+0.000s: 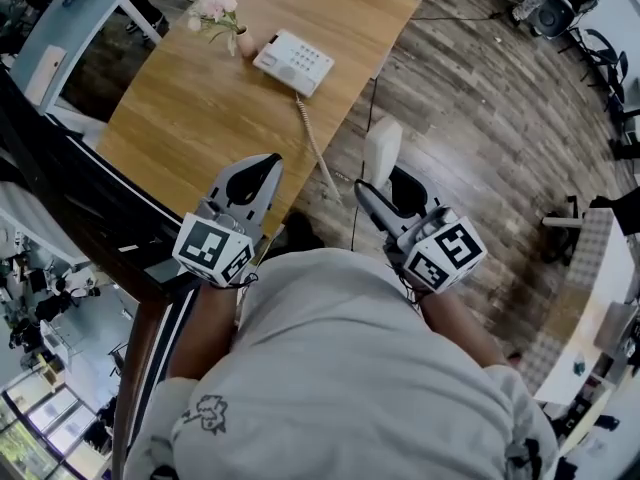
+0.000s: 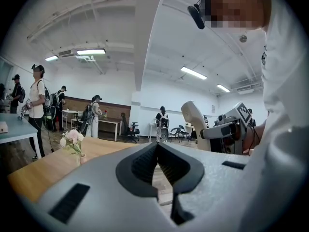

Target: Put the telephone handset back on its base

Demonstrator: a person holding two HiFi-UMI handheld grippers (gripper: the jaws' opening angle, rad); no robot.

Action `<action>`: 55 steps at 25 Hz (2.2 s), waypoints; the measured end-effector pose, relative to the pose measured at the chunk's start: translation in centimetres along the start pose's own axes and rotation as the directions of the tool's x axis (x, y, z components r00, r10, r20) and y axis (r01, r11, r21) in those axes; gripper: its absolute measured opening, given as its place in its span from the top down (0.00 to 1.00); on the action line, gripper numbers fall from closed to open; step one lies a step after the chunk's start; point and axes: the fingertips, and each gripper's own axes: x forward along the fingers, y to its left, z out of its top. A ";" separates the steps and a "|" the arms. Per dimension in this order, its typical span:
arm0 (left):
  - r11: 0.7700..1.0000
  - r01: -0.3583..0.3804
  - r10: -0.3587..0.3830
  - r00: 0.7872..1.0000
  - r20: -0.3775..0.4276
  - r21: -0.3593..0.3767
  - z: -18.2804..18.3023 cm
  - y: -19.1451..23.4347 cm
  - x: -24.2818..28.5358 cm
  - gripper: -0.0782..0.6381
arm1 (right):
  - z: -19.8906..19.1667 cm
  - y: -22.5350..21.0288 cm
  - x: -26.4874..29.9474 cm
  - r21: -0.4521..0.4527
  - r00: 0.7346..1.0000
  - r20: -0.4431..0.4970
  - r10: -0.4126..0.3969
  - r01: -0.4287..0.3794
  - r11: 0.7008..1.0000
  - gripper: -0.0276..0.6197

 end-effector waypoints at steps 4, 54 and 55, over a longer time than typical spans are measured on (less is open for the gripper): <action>1.000 -0.013 0.013 1.000 0.007 0.003 1.0 3.2 0.6 0.88 | 1.0 -0.9 2.7 -0.007 1.000 -0.023 0.008 -0.008 1.000 0.61; 0.763 -0.617 0.616 0.785 -0.073 -0.196 -1.3 12.7 9.3 0.88 | 1.0 -16.8 23.5 0.037 0.747 -0.413 0.521 -0.558 0.829 0.61; 0.761 -0.616 0.615 0.785 -0.077 -0.204 -1.5 13.1 9.2 0.88 | 0.6 -16.8 24.1 0.032 0.744 -0.424 0.516 -0.557 0.830 0.61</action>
